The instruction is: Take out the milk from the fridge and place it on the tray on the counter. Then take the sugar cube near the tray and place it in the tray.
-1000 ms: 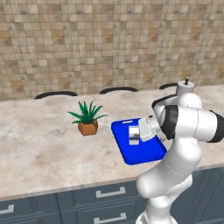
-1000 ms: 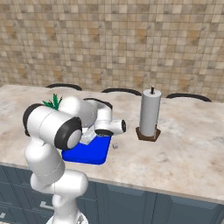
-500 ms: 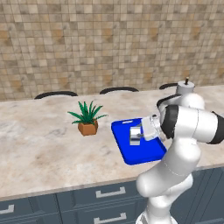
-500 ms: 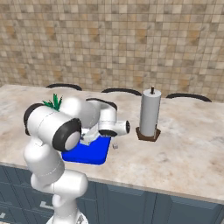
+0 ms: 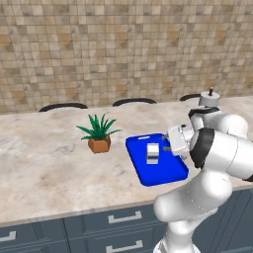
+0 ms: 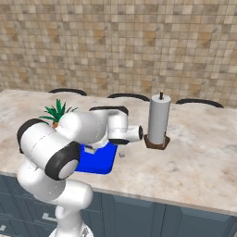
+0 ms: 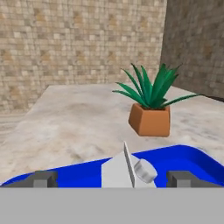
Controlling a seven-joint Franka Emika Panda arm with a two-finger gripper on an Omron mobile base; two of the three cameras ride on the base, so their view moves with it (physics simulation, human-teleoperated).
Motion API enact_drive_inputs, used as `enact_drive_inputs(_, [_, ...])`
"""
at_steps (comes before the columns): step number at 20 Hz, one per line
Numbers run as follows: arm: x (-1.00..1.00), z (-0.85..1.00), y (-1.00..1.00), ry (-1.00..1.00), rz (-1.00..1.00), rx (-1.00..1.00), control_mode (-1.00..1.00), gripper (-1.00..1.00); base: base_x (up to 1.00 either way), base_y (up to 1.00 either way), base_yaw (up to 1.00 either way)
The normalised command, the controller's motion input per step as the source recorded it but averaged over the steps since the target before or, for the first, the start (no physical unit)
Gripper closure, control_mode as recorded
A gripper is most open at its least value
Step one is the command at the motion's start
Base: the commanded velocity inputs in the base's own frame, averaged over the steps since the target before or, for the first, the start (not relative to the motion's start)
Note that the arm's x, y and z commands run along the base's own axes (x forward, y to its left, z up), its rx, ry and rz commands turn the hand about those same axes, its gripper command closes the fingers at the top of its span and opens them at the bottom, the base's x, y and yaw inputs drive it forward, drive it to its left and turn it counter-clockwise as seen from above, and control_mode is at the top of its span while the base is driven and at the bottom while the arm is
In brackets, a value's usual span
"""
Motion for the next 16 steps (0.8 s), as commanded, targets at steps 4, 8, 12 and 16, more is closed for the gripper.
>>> enact_drive_inputs(4, [-0.22, 0.34, -0.51, 0.03, -0.03, -0.01, -1.0, -1.0, 0.0, 0.0, 0.0])
enact_drive_inputs(8, [-0.49, 0.08, -0.26, 0.01, -0.04, -0.18, -1.0, -1.0, 0.0, 0.0, 0.0])
enact_drive_inputs(12, [-0.54, 0.06, -0.42, 0.0, -0.06, -0.23, -1.0, -1.0, 0.0, 0.0, 0.0])
enact_drive_inputs(16, [-0.32, 0.0, -0.44, 0.1, -0.14, -0.26, -1.0, -1.0, 0.0, 0.0, 0.0])
